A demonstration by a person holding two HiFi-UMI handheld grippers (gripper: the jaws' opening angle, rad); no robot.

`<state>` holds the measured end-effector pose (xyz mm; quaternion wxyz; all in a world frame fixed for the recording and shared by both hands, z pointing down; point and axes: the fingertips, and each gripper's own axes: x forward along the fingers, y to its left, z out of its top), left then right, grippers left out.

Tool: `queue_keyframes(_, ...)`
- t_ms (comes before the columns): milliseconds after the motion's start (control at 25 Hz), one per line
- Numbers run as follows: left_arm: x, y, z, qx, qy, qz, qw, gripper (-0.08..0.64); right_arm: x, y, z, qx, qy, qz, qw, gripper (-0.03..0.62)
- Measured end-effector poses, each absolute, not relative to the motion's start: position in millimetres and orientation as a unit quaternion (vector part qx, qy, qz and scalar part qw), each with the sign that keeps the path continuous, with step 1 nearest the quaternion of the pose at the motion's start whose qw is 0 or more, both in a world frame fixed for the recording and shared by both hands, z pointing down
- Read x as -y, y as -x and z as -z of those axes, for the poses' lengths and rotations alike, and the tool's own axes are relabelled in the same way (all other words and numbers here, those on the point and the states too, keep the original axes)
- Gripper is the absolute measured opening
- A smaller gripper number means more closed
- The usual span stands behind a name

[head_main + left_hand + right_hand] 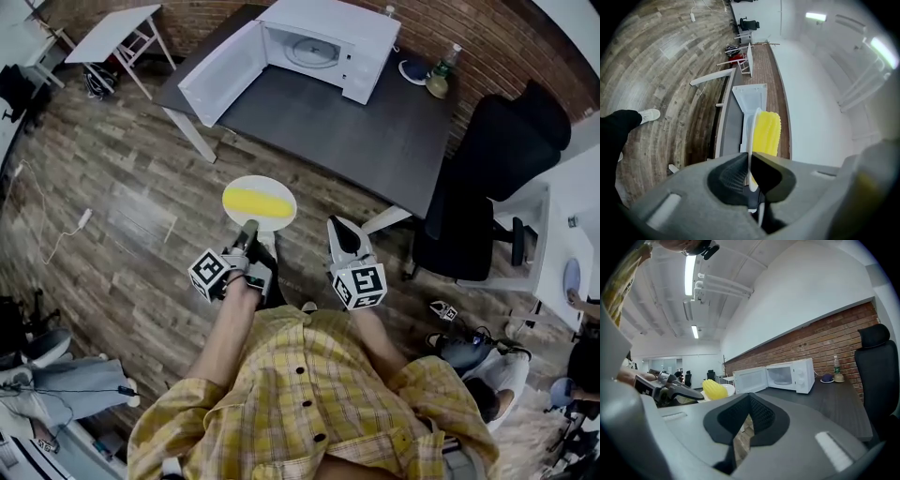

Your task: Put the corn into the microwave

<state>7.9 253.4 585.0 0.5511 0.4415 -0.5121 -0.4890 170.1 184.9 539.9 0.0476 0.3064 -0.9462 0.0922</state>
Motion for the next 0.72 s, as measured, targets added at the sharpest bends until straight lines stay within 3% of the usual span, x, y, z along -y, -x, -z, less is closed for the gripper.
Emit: queue_keyframes(720, -55.5, 111.0, -579.2, 0.497, -0.485, 0.408, 0.593, 0.014, 7.2, -45.8, -514.7, 0.92, -0.38, -0.094, 0.036, -0.005)
